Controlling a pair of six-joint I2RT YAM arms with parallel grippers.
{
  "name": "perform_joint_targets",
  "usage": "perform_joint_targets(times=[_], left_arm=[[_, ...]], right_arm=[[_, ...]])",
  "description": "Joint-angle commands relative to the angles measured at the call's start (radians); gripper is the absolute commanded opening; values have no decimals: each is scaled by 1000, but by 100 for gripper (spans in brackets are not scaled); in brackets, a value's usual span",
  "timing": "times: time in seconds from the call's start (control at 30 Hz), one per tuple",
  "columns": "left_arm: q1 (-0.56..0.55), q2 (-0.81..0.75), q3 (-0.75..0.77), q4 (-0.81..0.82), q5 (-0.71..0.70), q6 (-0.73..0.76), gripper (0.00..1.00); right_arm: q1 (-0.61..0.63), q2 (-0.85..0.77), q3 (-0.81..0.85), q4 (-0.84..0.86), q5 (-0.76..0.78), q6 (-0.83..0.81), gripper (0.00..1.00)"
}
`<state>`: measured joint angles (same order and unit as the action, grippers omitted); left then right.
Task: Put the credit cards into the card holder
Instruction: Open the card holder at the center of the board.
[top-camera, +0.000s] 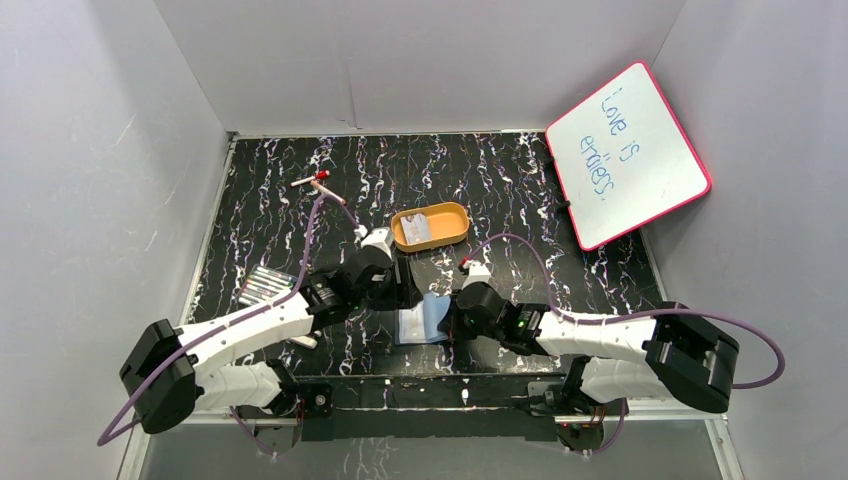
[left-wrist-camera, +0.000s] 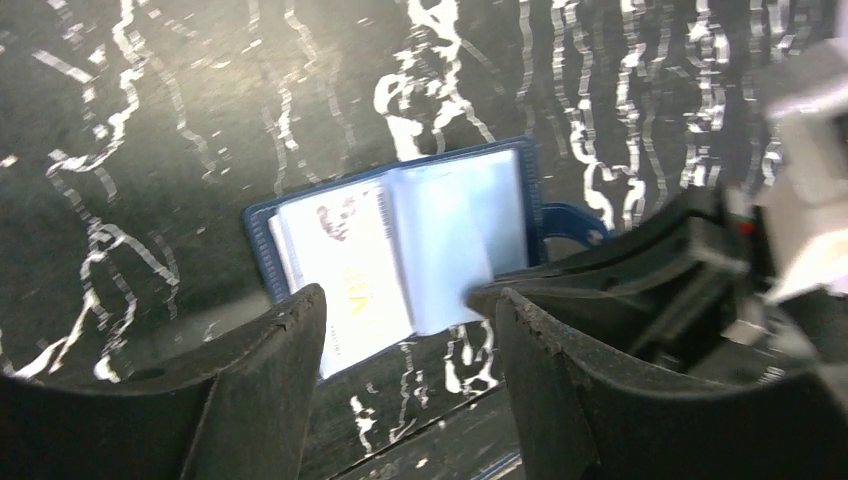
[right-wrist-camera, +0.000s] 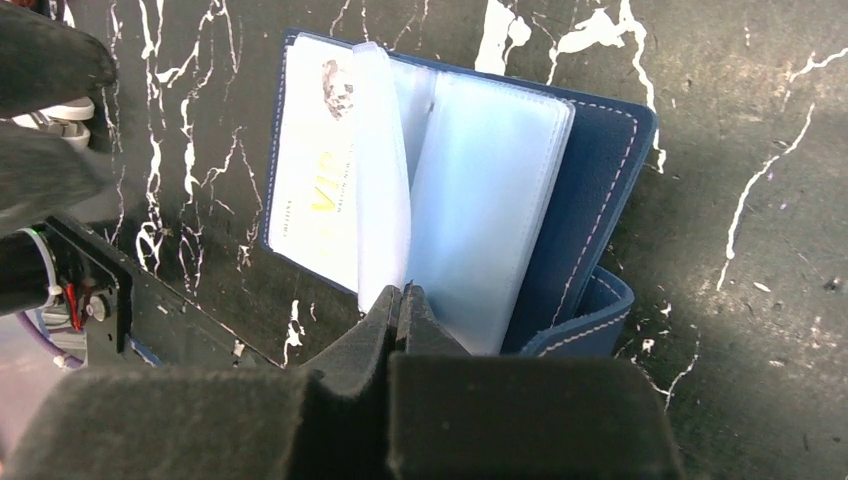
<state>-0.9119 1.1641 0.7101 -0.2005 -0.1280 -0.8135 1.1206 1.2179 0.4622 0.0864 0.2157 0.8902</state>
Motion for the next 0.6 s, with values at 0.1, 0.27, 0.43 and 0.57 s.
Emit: perform_joint_targets(times=[0.1, 0.27, 0.43, 0.57], left_arm=[[-2, 95, -42, 251, 183, -9, 48], [-3, 201, -70, 348, 221, -24, 33], [-2, 256, -82, 380, 225, -30, 24], [-2, 275, -97, 391, 225, -32, 19]], right_arm=[[-2, -36, 7, -45, 43, 27, 0], [-2, -70, -5, -83, 44, 28, 0], [-2, -112, -16, -131, 42, 25, 0], [-3, -154, -40, -115, 32, 21, 0]])
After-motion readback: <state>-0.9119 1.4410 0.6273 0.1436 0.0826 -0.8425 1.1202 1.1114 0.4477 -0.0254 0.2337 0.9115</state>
